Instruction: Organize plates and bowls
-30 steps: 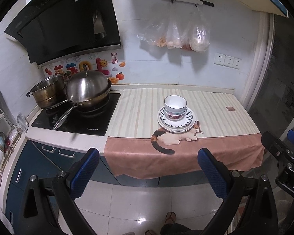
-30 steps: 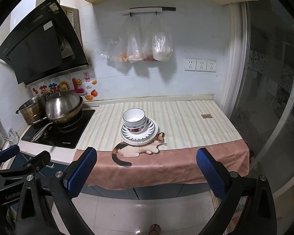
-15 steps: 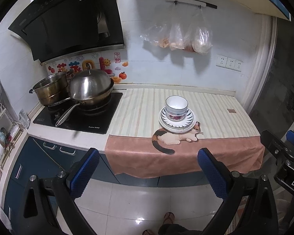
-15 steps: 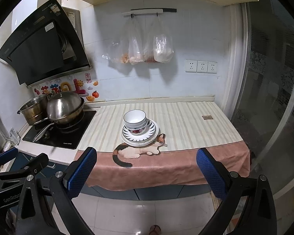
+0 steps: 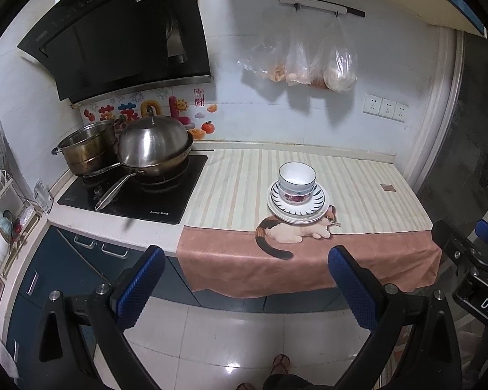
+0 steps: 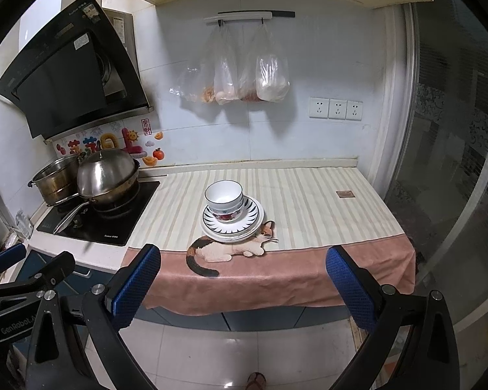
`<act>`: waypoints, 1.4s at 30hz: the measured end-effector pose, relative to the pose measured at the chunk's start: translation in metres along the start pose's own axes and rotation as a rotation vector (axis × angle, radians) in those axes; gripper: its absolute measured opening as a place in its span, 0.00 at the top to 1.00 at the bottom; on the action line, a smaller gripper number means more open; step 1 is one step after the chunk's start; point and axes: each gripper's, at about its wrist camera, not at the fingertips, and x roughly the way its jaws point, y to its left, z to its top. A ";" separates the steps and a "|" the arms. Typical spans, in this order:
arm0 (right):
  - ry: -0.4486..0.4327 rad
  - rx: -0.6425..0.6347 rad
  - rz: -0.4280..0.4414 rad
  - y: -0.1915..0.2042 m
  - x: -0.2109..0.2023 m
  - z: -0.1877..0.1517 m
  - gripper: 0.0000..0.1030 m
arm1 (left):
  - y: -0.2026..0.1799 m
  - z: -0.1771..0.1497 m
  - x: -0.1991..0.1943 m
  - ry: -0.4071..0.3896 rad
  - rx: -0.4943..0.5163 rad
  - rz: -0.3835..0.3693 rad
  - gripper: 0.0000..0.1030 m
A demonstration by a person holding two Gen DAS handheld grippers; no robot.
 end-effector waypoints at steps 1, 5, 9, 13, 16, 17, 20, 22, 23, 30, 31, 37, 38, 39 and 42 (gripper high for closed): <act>-0.001 0.001 -0.001 0.001 0.000 0.000 0.00 | -0.001 0.000 -0.001 -0.002 -0.003 -0.001 0.00; 0.001 -0.005 -0.006 -0.002 0.003 0.001 0.00 | -0.001 0.002 0.000 -0.003 -0.005 -0.009 0.00; 0.001 -0.003 -0.009 -0.006 0.007 0.004 0.00 | -0.003 0.004 0.001 -0.004 -0.002 -0.012 0.00; 0.001 -0.003 -0.012 -0.006 0.008 0.004 0.00 | -0.003 0.006 0.003 -0.003 -0.002 -0.015 0.00; 0.001 -0.003 -0.012 -0.006 0.008 0.003 0.00 | -0.002 0.007 0.003 -0.006 -0.003 -0.017 0.00; -0.001 -0.003 -0.012 -0.006 0.008 0.004 0.00 | -0.002 0.008 0.003 -0.007 -0.002 -0.016 0.00; -0.004 -0.003 -0.014 -0.006 0.009 0.004 0.00 | -0.003 0.010 0.003 -0.011 0.000 -0.015 0.00; -0.005 -0.005 -0.013 -0.006 0.009 0.005 0.00 | -0.004 0.010 0.003 -0.010 -0.001 -0.013 0.00; -0.003 -0.005 -0.013 -0.006 0.010 0.005 0.00 | -0.005 0.010 0.003 -0.011 -0.001 -0.012 0.00; -0.004 -0.004 -0.011 -0.007 0.009 0.006 0.00 | -0.006 0.012 0.003 -0.018 -0.001 -0.011 0.00; -0.004 -0.004 -0.011 -0.007 0.009 0.006 0.00 | -0.005 0.013 0.003 -0.019 -0.001 -0.012 0.00; -0.004 -0.006 -0.010 -0.009 0.010 0.008 0.00 | -0.005 0.014 0.002 -0.025 0.006 -0.015 0.00; -0.004 -0.006 -0.010 -0.010 0.010 0.008 0.00 | -0.005 0.014 0.002 -0.024 0.006 -0.017 0.00; -0.003 -0.005 -0.010 -0.010 0.010 0.009 0.00 | -0.005 0.013 0.002 -0.023 0.007 -0.017 0.00; -0.002 -0.004 -0.013 -0.012 0.010 0.009 0.00 | -0.005 0.012 0.002 -0.023 0.008 -0.017 0.00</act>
